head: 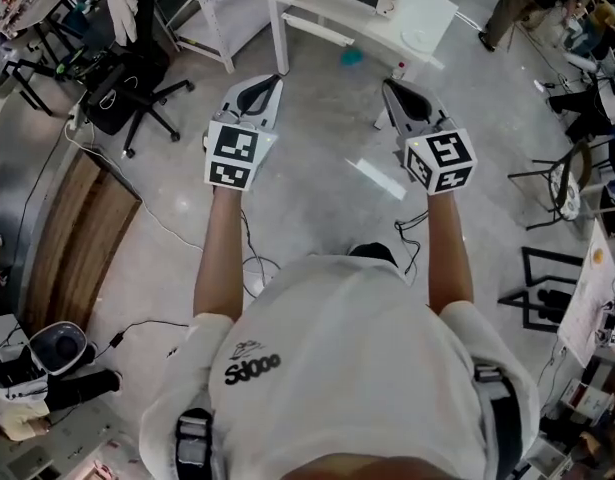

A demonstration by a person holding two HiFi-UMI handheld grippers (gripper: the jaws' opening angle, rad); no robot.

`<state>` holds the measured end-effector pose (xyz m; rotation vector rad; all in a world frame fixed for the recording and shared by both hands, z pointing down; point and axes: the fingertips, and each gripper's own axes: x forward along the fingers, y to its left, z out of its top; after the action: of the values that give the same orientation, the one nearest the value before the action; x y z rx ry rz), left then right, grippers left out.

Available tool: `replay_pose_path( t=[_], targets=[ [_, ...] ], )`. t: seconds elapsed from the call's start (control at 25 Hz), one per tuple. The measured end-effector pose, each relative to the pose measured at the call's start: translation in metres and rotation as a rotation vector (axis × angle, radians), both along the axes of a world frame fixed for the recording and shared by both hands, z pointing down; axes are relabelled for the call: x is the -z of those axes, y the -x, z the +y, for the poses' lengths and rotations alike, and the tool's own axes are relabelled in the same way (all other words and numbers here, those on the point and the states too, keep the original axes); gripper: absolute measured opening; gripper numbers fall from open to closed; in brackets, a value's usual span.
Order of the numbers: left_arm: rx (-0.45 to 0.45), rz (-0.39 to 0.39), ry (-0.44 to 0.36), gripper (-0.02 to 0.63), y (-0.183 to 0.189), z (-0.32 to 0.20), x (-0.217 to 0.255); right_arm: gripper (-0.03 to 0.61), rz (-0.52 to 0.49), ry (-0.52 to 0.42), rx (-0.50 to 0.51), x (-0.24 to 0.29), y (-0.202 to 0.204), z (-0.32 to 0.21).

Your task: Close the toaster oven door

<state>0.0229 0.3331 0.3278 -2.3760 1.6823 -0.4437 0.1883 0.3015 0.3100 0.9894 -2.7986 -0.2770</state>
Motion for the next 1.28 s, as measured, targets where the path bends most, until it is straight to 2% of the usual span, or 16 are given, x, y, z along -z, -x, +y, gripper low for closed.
replay_pose_path(
  t=[0.36, 0.64, 0.84, 1.0, 1.28],
  targets=[
    [0.012, 0.010, 0.024, 0.018, 0.009, -0.028, -0.009, 0.009, 0.010, -0.003, 0.006, -0.002, 0.005, -0.030],
    [0.019, -0.019, 0.049, 0.018, 0.009, -0.084, -0.021, 0.009, 0.011, 0.002, 0.030, -0.016, 0.009, -0.094],
    [0.038, -0.032, 0.059, 0.018, 0.018, -0.165, -0.016, 0.009, 0.024, -0.018, 0.048, -0.014, 0.019, -0.178],
    [0.037, -0.027, 0.037, 0.018, 0.018, -0.243, 0.002, 0.009, 0.032, -0.035, 0.049, -0.002, 0.017, -0.254],
    [0.075, 0.000, 0.053, 0.018, 0.023, -0.374, 0.011, 0.009, 0.019, 0.011, 0.022, -0.005, 0.006, -0.387]
  ],
)
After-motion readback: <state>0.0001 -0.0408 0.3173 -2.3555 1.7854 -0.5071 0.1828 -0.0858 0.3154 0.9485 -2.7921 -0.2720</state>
